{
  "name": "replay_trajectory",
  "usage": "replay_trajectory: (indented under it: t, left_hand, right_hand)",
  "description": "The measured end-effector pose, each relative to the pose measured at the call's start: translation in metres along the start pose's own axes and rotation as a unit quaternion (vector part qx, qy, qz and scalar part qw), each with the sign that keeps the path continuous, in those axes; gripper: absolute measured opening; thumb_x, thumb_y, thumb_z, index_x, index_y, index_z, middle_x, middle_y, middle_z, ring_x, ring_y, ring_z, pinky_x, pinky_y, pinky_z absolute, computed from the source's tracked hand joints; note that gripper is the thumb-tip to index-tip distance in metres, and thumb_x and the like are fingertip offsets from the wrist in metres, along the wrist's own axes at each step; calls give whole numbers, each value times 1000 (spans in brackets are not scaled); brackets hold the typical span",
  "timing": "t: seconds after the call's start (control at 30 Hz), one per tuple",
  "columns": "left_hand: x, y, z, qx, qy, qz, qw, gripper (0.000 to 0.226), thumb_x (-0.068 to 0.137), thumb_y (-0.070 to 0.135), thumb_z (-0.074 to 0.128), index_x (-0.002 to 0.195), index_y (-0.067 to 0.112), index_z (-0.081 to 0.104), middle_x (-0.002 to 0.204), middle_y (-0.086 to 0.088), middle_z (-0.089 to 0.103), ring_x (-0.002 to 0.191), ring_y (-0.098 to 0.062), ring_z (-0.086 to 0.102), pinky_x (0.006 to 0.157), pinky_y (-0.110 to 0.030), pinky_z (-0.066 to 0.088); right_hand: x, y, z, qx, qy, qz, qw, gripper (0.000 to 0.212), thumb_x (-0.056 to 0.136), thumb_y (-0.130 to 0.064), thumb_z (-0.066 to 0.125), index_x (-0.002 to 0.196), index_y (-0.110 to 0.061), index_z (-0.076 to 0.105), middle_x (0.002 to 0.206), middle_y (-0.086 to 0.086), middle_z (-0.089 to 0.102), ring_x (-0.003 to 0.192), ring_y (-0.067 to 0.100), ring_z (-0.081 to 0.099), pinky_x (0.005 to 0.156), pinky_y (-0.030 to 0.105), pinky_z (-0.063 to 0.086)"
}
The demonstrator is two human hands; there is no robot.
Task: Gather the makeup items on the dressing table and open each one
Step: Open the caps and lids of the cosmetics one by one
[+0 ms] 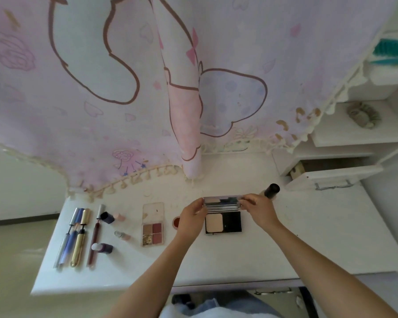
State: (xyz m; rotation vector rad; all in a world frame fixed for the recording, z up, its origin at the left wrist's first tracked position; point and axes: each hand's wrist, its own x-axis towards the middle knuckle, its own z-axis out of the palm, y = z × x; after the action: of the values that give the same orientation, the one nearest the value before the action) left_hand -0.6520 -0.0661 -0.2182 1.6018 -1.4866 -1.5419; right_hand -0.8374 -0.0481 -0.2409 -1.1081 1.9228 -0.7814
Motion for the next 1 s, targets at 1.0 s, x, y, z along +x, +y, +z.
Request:
replay_trajectory:
  t: [1.0]
  left_hand:
    - [3,13,-22,-36,38,-10,999,45,92,12,50,136,13,39,138,-4,45,109,-13,46,83,-25,36]
  right_hand:
    - [-24,-14,-39,-117,190,-100,970,27,88,-5,54,114,0,60,108,18,62,92,28,59,76,26,40]
